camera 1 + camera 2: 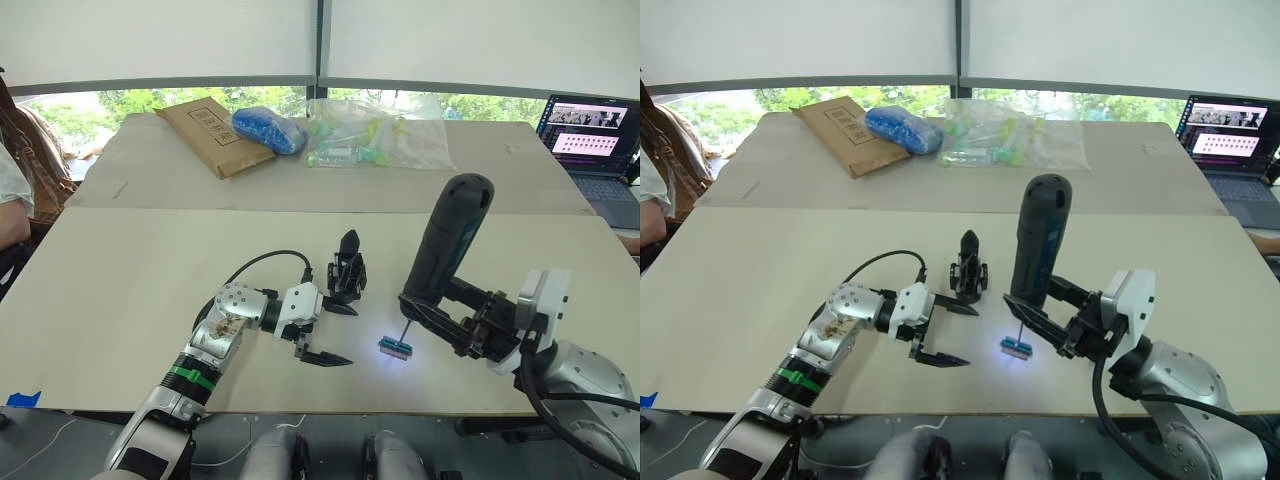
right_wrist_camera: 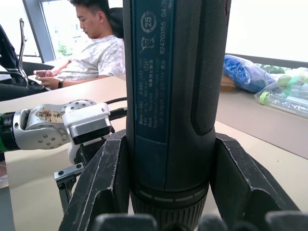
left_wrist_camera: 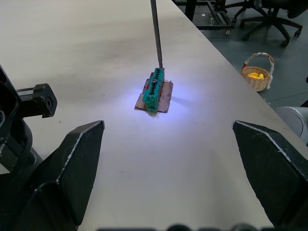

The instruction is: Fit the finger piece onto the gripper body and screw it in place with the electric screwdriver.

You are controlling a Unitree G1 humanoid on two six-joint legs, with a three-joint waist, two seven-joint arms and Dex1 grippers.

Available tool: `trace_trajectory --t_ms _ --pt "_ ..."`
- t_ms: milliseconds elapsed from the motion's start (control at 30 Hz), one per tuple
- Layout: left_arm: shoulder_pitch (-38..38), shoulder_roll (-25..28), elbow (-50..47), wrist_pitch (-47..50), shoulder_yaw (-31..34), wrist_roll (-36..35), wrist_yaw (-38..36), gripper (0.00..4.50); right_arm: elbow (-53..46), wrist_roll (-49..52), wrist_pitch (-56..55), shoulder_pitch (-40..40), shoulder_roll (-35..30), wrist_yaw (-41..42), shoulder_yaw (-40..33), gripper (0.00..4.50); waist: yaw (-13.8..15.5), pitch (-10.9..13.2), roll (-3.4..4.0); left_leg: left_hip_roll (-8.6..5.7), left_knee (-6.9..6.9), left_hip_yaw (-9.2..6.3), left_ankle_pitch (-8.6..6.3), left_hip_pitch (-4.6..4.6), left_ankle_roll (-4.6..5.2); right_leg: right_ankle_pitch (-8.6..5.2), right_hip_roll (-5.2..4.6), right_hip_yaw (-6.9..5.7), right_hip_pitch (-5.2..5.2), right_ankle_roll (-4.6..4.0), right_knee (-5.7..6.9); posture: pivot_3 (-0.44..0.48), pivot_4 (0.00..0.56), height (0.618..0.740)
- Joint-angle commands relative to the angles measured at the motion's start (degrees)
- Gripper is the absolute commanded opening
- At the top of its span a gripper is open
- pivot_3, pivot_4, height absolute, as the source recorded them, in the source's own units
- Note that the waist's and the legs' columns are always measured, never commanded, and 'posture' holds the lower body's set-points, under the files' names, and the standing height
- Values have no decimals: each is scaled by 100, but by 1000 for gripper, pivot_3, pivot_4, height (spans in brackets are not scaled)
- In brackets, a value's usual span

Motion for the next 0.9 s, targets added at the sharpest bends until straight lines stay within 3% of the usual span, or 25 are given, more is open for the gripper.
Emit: trace_trajectory --t_ms 33,900 --pt "-70 -17 -96 -61 -15 -39 20 4500 -157 35 -190 -188 11 -55 -32 1913 -2 0 0 0 0 0 0 0 0 0 0 0 0 0 0 0 150 732" --pt "-127 7 -77 -71 0 -19 43 4500 -28 -49 -154 -229 -26 -35 7 1913 2 0 0 0 1 0 0 0 0 0 0 -1 0 0 1 0 150 732"
